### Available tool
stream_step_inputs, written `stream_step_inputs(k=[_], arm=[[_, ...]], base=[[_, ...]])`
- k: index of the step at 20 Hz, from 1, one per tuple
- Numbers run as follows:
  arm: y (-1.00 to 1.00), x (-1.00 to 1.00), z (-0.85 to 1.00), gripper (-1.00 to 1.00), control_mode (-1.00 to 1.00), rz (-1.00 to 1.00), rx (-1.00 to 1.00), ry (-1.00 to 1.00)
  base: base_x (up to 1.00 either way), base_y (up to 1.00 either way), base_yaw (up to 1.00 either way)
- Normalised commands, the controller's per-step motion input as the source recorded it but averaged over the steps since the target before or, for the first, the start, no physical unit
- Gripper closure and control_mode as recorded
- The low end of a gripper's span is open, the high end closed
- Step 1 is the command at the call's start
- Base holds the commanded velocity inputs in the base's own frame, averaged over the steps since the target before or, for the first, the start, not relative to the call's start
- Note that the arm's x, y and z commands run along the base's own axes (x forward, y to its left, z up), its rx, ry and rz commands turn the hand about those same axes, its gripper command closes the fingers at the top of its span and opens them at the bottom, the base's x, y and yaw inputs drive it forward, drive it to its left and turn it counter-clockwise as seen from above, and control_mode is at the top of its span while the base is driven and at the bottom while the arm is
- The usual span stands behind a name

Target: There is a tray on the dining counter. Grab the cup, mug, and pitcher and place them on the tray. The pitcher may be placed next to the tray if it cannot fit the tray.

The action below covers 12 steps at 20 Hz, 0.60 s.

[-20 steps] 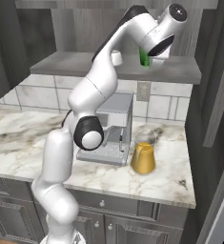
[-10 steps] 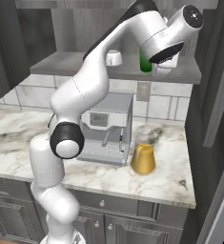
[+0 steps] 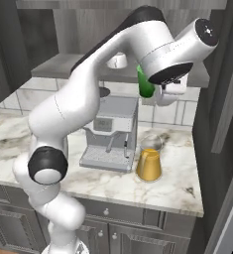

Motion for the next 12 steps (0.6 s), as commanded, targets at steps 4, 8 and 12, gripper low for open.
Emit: stream_step_inputs(k=[4, 8, 12], arm=[[0.84, -0.98, -0.41, 1.0, -1.0, 0.13, -0.11, 0.05], [0.96, -0.87, -0.29, 1.0, -1.0, 0.23, -0.06, 0.04], [0.99, -0.61, -0.16, 1.0, -1.0, 0.25, -0.09, 0.18]], base=[[0.0, 0.0, 0.0], [0.0, 0.0, 0.0], [0.0, 0.0, 0.0]])
